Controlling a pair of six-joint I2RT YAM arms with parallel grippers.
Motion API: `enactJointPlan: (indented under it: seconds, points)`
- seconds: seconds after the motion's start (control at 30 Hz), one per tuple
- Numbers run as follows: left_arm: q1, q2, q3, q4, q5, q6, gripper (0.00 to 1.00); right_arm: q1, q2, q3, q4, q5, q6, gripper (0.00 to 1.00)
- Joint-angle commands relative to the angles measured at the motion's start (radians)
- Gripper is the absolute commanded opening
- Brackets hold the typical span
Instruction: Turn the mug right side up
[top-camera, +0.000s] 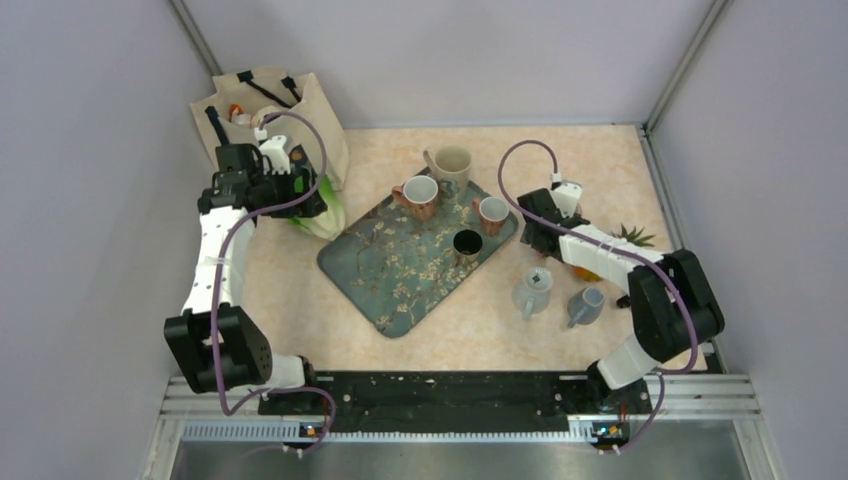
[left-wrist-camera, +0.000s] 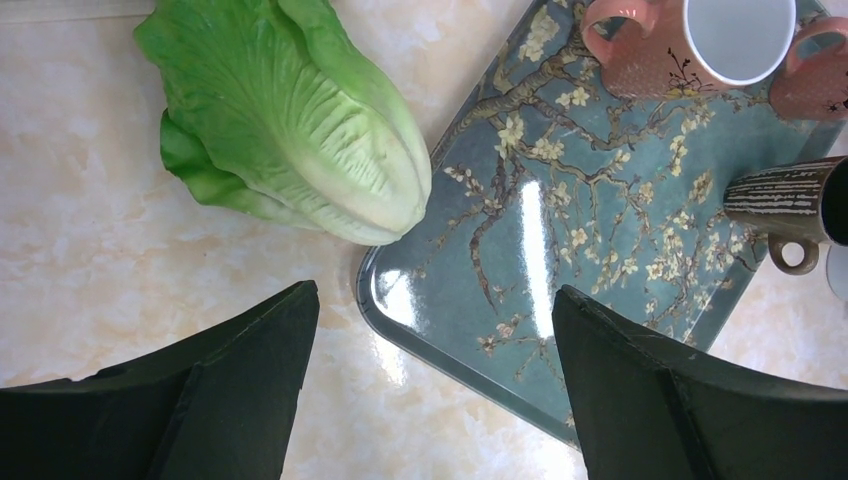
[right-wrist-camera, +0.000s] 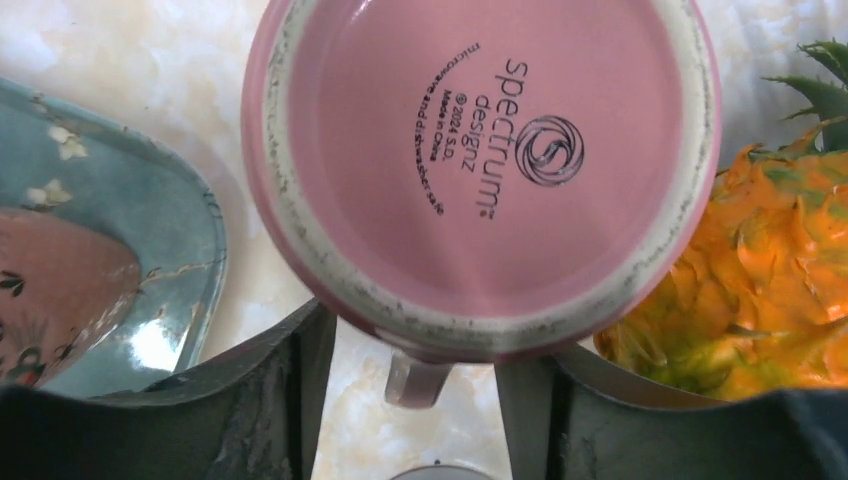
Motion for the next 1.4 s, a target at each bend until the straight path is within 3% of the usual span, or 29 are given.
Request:
enactJointPlan:
  seconds: [0.0,0.07,0.17,0.23,0.27,0.43,0.8,0.97,1.17,1.37]
  points:
    - [-0.013,-0.038,0.018,0.025,0.022,0.011,0.91,-0.019,0.039,0.023,0.089,0.062,0.009,0.54]
    - [-0.015,-0.041,0.019,0.023,0.022,0.014,0.90,-0.031,0.050,0.030,0.100,0.069,0.002,0.46]
    - [-0.016,-0.041,0.024,0.016,0.023,0.020,0.86,-0.047,0.054,0.036,0.099,0.081,-0.001,0.24]
    - [-0.018,-0.042,0.029,0.008,0.021,0.023,0.85,-0.059,0.051,0.041,0.097,0.069,-0.013,0.02]
    - [-0.021,-0.042,0.033,0.004,0.014,0.025,0.84,-0.064,0.046,0.049,0.093,0.064,-0.025,0.00]
    - [-0.041,-0.044,0.073,-0.035,-0.001,0.047,0.84,-0.067,-0.043,0.103,0.074,0.071,-0.113,0.00]
    - [-0.151,-0.006,0.243,-0.023,0.290,-0.088,0.92,-0.066,-0.331,0.210,0.235,-0.189,-0.179,0.00]
    - [-0.245,0.032,0.303,0.129,0.501,-0.310,0.96,-0.023,-0.352,0.256,0.404,-0.515,-0.110,0.00]
    - [-0.304,0.084,0.314,0.439,0.635,-0.674,0.97,0.107,-0.319,0.287,0.643,-0.671,0.035,0.00]
    - [-0.331,0.123,0.302,0.641,0.659,-0.862,0.96,0.201,-0.262,0.383,0.714,-0.683,0.114,0.00]
